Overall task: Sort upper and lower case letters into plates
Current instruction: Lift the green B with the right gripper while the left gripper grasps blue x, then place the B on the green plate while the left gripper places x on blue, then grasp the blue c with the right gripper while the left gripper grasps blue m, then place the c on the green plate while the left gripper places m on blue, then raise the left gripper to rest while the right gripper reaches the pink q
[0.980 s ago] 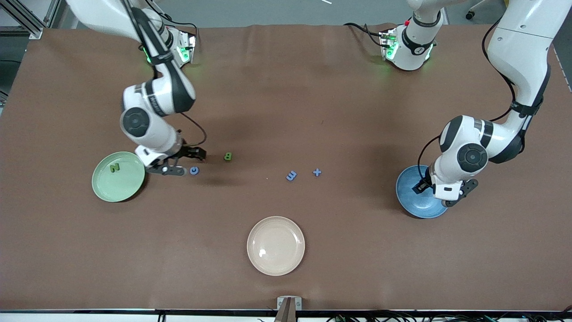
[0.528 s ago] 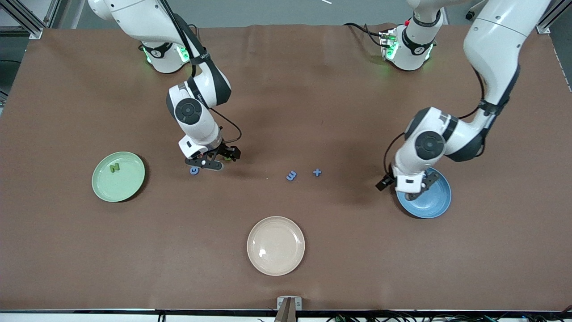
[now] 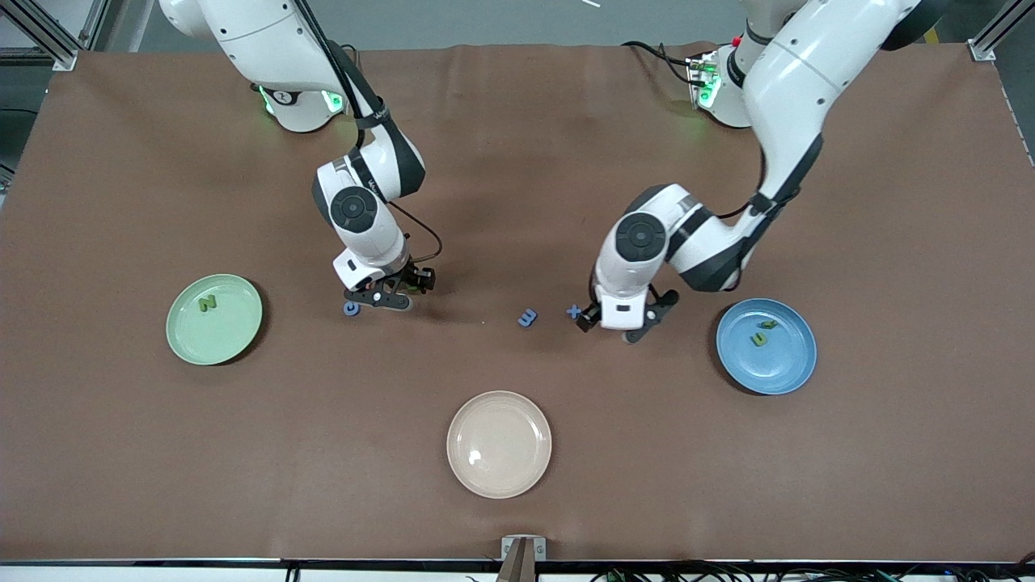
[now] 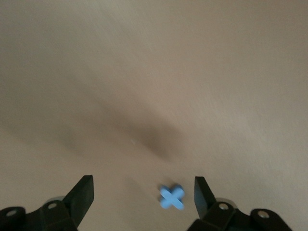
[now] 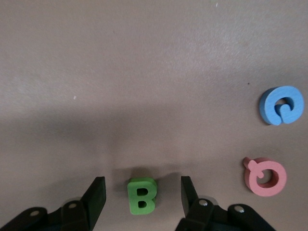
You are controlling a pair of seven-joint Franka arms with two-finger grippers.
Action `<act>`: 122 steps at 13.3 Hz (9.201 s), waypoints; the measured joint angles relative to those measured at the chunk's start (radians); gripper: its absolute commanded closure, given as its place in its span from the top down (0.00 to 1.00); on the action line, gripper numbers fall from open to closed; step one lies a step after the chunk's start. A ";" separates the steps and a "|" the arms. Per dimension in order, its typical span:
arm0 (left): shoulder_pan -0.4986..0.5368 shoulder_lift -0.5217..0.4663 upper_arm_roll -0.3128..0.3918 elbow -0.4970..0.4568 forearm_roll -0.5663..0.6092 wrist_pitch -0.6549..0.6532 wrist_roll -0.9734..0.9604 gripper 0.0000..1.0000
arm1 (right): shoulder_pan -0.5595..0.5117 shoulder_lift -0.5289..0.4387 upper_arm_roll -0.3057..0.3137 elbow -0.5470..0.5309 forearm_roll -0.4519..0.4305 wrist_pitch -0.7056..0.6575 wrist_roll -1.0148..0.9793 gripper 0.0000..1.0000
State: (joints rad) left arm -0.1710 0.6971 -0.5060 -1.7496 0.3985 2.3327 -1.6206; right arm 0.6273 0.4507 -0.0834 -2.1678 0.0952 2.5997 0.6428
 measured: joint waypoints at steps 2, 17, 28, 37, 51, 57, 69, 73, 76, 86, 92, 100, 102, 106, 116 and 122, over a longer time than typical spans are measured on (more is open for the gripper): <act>-0.071 0.040 0.045 0.050 0.000 0.000 -0.044 0.77 | 0.002 0.009 0.000 0.000 0.000 0.002 0.000 0.61; -0.160 0.111 0.119 0.141 0.000 -0.001 -0.114 0.36 | 0.004 -0.010 -0.005 0.019 0.000 -0.067 0.016 0.12; -0.170 0.111 0.106 0.136 0.000 -0.011 -0.117 0.20 | -0.552 -0.267 -0.056 -0.012 -0.007 -0.313 -0.905 0.13; -0.164 0.106 0.103 0.136 0.000 -0.015 -0.120 0.00 | -0.730 -0.139 -0.044 -0.137 -0.007 -0.032 -1.198 0.16; 0.376 -0.067 0.106 0.058 0.000 -0.312 0.450 0.93 | -0.712 -0.119 -0.023 -0.139 -0.003 -0.014 -1.189 1.00; 0.370 -0.069 0.041 0.043 -0.011 -0.311 0.395 0.99 | -0.552 -0.210 -0.015 -0.090 -0.001 -0.116 -0.876 1.00; -0.270 0.158 0.133 0.258 -0.012 -0.016 -0.079 0.83 | -0.274 -0.012 -0.012 0.031 0.218 -0.105 -0.566 0.97; -0.287 0.171 0.146 0.294 -0.012 -0.009 -0.086 0.79 | -0.262 0.024 -0.017 0.056 0.219 -0.104 -0.563 0.84; -0.307 0.212 0.148 0.345 -0.012 -0.009 -0.093 0.71 | -0.261 0.036 -0.019 0.061 0.219 -0.104 -0.563 0.61; -0.325 0.247 0.153 0.397 -0.012 -0.078 -0.101 0.00 | -0.260 0.034 -0.025 0.066 0.218 -0.110 -0.564 0.16; -0.111 0.140 0.109 0.387 -0.012 -0.245 -0.036 0.01 | -0.258 -0.003 -0.056 0.096 0.179 -0.226 -0.569 0.16; 0.375 -0.101 0.043 -0.010 -0.010 -0.234 0.473 0.11 | -0.437 -0.124 -0.168 0.067 0.034 -0.330 -0.925 0.16; 0.444 -0.109 0.042 -0.085 0.020 -0.158 0.536 0.47 | -0.508 -0.124 -0.169 0.028 0.034 -0.260 -1.038 0.16; 0.509 -0.111 0.041 -0.137 0.086 -0.109 0.541 1.00 | -0.533 -0.112 -0.166 -0.035 0.034 -0.119 -1.089 0.17; 0.511 -0.312 -0.151 0.219 0.009 -0.583 0.720 1.00 | -0.527 -0.026 -0.140 -0.039 0.073 -0.023 -1.088 0.31; 0.578 -0.351 -0.147 0.403 -0.017 -0.775 1.113 1.00 | -0.519 -0.062 -0.137 -0.003 0.084 -0.165 -1.082 0.99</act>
State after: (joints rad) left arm 0.4073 0.3458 -0.6530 -1.3466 0.3820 1.5575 -0.5076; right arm 0.1084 0.3885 -0.2200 -2.1710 0.1796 2.4349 -0.4395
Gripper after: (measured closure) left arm 0.000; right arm 0.295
